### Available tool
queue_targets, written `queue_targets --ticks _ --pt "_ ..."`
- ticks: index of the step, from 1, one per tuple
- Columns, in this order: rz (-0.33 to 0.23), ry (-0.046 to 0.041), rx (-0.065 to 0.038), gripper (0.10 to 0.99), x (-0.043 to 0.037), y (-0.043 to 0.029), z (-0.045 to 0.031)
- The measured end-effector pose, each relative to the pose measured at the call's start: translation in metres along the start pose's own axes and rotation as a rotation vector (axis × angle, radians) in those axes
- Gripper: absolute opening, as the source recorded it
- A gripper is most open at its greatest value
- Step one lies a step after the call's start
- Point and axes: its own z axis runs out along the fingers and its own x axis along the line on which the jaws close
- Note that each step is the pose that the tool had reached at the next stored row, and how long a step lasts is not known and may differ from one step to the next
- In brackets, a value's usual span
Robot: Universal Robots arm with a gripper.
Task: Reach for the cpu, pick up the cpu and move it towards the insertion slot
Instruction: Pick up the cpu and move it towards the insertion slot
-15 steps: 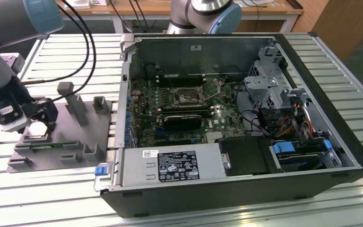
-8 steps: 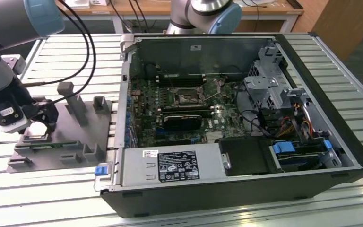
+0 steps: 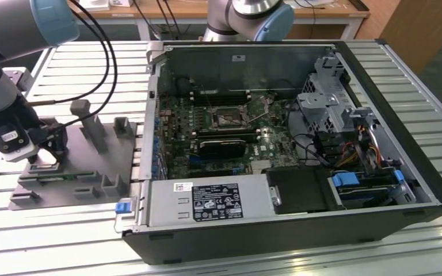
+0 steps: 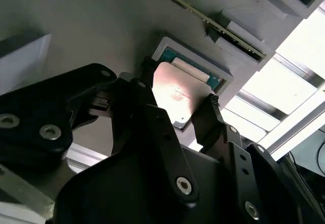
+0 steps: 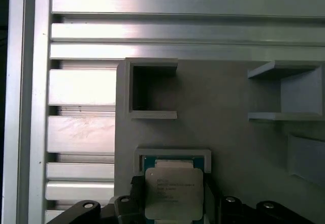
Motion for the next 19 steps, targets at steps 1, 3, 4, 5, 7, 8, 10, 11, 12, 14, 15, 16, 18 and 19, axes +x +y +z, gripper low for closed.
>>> queue_targets --ticks 1,3,4,5,7,8,10,11,12,14,15,16,18,19 --pt "0.0 0.0 0.0 0.545 0.0 0.0001 -0.0001" --pt "0.0 0.0001 0.0 0.545 0.0 0.0003 -0.0019" --pt "0.0 -0.0001 -0.001 0.545 0.0 0.0004 -0.0039" --pt "0.0 0.0 -0.001 0.545 0.0 0.0005 -0.0062" --pt "0.0 0.0 -0.001 0.545 0.0 0.0007 -0.0116" --pt "0.0 -0.0001 -0.001 0.545 0.0 0.0009 -0.0149" --pt "0.0 0.0001 -0.001 0.545 0.0 0.0011 -0.0234" --pt "0.0 0.0 -0.001 0.545 0.0 0.0013 -0.0274" --pt "0.0 -0.0001 -0.001 0.545 0.0 0.0015 -0.0314" --pt "0.0 0.0 -0.001 0.545 0.0 0.0018 -0.0392" --pt "0.0 0.0 -0.001 0.545 0.0 0.0019 -0.0431" --pt "0.0 0.0 -0.001 0.545 0.0 0.002 -0.047" --pt "0.0 -0.0001 -0.001 0.545 0.0 0.0024 -0.055" --pt "0.0 0.0 -0.001 0.545 0.0 0.0025 -0.0593"
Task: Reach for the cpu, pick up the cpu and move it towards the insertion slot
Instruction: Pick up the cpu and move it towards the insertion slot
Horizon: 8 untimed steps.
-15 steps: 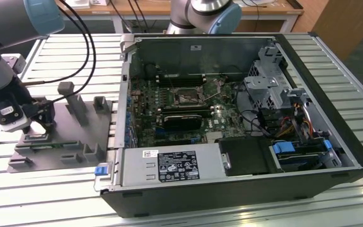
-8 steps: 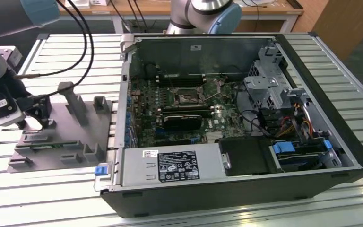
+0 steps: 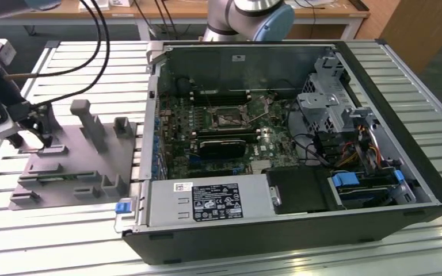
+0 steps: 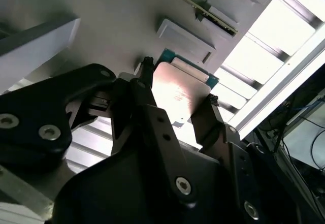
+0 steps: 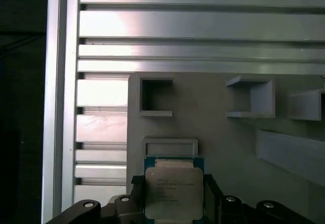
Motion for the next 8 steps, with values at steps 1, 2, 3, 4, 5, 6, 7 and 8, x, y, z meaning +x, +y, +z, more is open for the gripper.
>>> queue_targets --ticks 1,2,3,4,5,6,7,8 --pt "0.0 0.0 0.0 0.545 0.0 0.0002 -0.0044" --pt "0.0 0.0 0.0 0.545 0.0 0.0003 -0.0089" --pt "0.0 0.0001 0.0 0.545 0.0 0.0005 -0.0136" --pt "0.0 0.0001 0.0 0.545 0.0 0.0007 -0.0181" --pt "0.0 0.0 0.0 0.545 0.0 0.0009 -0.0226" --pt "0.0 0.0001 0.0 0.545 0.0 0.0011 -0.0271" --pt "0.0 0.0001 0.0 0.545 0.0 0.0012 -0.0316" --pt "0.0 0.0 0.0 0.545 0.0 0.0014 -0.0361"
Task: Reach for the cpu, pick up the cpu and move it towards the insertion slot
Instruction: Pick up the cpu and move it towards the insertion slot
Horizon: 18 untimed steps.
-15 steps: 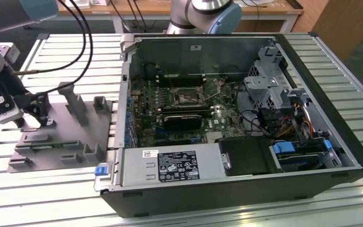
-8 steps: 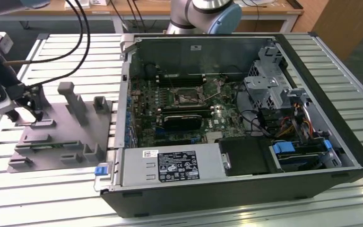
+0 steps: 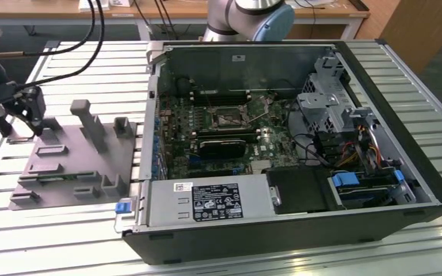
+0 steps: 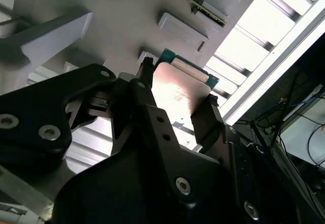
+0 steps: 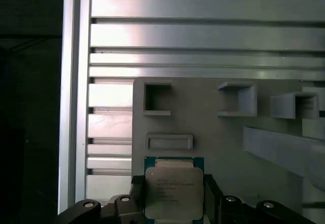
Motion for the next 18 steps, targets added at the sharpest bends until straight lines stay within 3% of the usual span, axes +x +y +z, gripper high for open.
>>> queue_targets --ticks 18 --pt "0.0 -0.0001 -0.005 0.545 -0.0003 0.003 -0.077"
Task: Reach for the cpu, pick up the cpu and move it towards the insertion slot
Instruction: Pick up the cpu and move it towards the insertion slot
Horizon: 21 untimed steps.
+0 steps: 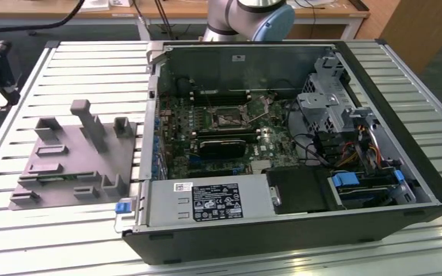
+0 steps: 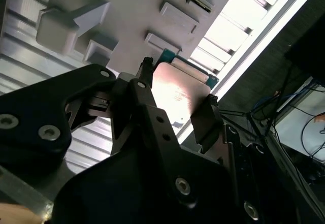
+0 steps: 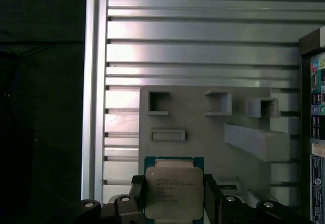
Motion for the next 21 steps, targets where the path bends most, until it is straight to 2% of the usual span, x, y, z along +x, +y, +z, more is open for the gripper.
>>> queue_targets --ticks 5,15,21 --pt "0.0 0.0001 -0.003 0.545 -0.0016 0.0006 -0.014" --pt "0.0 0.0002 -0.012 0.545 -0.0205 0.0007 -0.0189" --pt "0.0 0.0002 -0.02 0.545 -0.0229 0.0012 -0.0283"
